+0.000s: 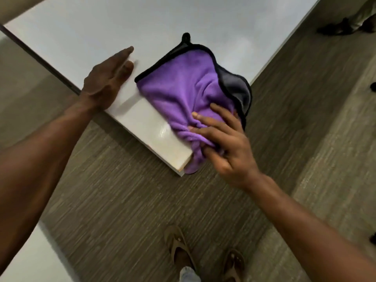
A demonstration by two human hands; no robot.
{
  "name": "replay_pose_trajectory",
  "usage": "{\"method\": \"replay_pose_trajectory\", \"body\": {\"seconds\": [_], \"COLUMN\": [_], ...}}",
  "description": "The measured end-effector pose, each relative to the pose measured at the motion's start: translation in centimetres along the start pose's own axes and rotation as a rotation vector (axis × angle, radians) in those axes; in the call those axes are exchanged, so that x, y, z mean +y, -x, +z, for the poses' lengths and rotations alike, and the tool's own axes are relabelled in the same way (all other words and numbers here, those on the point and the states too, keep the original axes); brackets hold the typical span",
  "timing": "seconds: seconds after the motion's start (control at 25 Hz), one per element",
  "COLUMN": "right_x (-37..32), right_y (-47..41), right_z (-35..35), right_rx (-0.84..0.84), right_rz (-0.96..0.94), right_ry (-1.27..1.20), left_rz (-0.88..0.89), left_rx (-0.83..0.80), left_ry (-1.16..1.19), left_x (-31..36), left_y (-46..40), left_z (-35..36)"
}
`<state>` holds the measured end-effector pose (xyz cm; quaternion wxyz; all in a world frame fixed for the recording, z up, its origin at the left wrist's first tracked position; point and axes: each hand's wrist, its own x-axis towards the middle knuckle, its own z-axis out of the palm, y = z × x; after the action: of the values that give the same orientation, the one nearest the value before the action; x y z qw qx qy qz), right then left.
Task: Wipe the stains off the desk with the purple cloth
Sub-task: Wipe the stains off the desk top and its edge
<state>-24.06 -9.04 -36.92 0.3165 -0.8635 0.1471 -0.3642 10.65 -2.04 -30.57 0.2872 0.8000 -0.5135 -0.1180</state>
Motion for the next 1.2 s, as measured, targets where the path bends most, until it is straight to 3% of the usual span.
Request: {"method": "replay_pose_trajectory", "body": {"seconds": [0.12,0.24,0.4,0.6,0.72,0.88,1.08,1.2], "right_x": [2.5,6.4,6.0,3.6,6.3,5.9,3.6,5.3], "right_y": [-0.7,-2.9,-1.9,-1.1,-3.3,-3.1,-2.2,-4.4], "right_z": [-1.6,-4.2,-3.6,-1.7,-4.5,-4.7,-2.7,-5.0], "right_rx": [-0.105,-0.056,0.015,-0.109,-0.153,-0.069,-0.142,-0.199], "right_rz": [-0.138,-0.069,-0.012,-0.196,-0.095,-0.010,-0.132,-0.080], "right_ry": [0.128,0.244,0.151,0.180,0.202,0.092,0.079,0.110], "left_rz": [0.023,0.034,-0.003,0.001,0.004,0.003,0.005,0.002], "left_rx": [0.003,0.012,0.024,0.017,0.022,0.012,-0.027,-0.032], "left_ry": [-0.038,-0.051,-0.095,-0.142,-0.125,-0.163,-0.235,-0.239], "left_x": [0.1,0.2,0.8,1.0,1.0,1.0,1.0,0.7], "left_y": [0.1,0.1,0.1,0.3,0.5,0.3,0.2,0.1], "left_z": [0.1,0.2,0.2,0.3,0.5,0.5,0.4,0.5]}}
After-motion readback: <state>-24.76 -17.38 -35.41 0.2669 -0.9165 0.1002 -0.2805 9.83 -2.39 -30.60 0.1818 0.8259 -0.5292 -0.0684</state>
